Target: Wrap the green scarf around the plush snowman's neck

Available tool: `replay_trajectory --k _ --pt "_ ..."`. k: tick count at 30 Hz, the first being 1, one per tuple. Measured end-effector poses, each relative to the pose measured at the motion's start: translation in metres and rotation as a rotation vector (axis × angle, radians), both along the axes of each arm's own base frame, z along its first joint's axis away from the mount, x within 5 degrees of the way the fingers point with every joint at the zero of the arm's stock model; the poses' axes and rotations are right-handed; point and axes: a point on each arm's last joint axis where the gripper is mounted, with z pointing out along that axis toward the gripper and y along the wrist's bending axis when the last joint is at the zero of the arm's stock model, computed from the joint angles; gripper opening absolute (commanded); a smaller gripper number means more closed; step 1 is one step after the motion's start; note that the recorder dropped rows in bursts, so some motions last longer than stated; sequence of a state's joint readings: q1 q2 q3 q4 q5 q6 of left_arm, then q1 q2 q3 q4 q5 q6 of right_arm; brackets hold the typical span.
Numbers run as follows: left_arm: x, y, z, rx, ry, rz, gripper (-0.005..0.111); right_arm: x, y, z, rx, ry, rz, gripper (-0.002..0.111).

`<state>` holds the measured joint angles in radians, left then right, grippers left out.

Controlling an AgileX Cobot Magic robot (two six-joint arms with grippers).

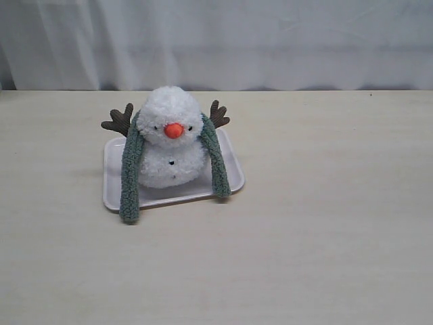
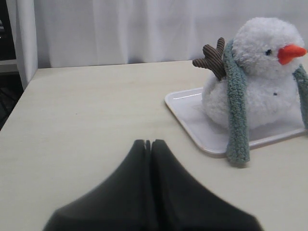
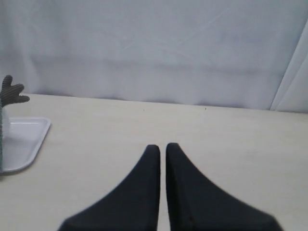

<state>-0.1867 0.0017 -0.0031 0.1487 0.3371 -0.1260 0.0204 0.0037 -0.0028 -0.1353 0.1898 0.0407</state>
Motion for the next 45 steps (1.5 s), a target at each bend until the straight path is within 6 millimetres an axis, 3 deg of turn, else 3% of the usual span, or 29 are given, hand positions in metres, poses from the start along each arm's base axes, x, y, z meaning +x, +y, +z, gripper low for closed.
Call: replay_trajectory --k 12,45 --pt "0.0 0.0 0.0 0.0 0.0 0.0 0.0 -0.002 -0.002 -0.014 -0.001 0.149 -0.02 0.004" --pt "0.0 0.0 0.0 0.0 0.0 0.0 0.0 -0.002 -0.002 -0.014 0.008 0.154 -0.019 0.004"
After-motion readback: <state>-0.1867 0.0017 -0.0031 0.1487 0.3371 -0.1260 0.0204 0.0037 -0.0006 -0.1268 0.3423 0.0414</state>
